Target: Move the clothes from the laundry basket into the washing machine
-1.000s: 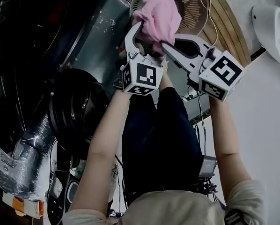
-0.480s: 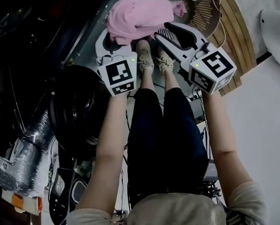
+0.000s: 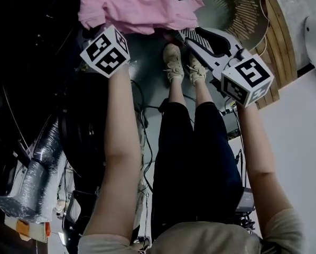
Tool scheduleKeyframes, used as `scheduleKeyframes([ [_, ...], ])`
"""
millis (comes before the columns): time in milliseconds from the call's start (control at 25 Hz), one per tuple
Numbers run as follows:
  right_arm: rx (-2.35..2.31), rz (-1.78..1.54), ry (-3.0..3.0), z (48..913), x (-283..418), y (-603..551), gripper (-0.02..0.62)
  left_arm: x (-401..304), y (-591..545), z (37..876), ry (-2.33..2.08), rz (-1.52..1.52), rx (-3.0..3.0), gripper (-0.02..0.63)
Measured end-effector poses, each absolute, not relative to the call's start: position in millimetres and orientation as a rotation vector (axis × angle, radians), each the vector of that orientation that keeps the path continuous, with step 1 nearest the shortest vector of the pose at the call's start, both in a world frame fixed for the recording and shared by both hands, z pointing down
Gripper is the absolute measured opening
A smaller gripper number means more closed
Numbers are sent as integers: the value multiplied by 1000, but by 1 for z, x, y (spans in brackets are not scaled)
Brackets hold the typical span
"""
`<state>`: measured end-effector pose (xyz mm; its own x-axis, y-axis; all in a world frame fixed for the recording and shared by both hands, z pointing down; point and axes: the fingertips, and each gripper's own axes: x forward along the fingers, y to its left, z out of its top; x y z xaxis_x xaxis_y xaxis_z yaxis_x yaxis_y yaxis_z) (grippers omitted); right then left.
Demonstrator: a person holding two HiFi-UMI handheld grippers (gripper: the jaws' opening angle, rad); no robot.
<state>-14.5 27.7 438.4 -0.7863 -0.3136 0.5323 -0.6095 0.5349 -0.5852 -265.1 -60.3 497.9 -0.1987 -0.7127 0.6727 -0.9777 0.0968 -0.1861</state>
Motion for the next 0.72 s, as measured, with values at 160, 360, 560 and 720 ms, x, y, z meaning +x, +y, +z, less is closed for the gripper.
scheduleKeyframes([
  [160, 735, 1165, -2403, 451, -24, 24, 138, -289, -88, 503, -1991, 878, 1627, 69],
  [360, 767, 1188, -2407, 458, -25, 18, 127, -315, -130, 496, -2039, 868, 1682, 71],
  [560, 776, 1232, -2392, 465, -25, 26, 128, -344, -145, 494, -2161, 706, 1528, 87],
  [720, 772, 1246, -2372, 471, -25, 36, 129, -351, -146, 522, -2137, 589, 1419, 200],
])
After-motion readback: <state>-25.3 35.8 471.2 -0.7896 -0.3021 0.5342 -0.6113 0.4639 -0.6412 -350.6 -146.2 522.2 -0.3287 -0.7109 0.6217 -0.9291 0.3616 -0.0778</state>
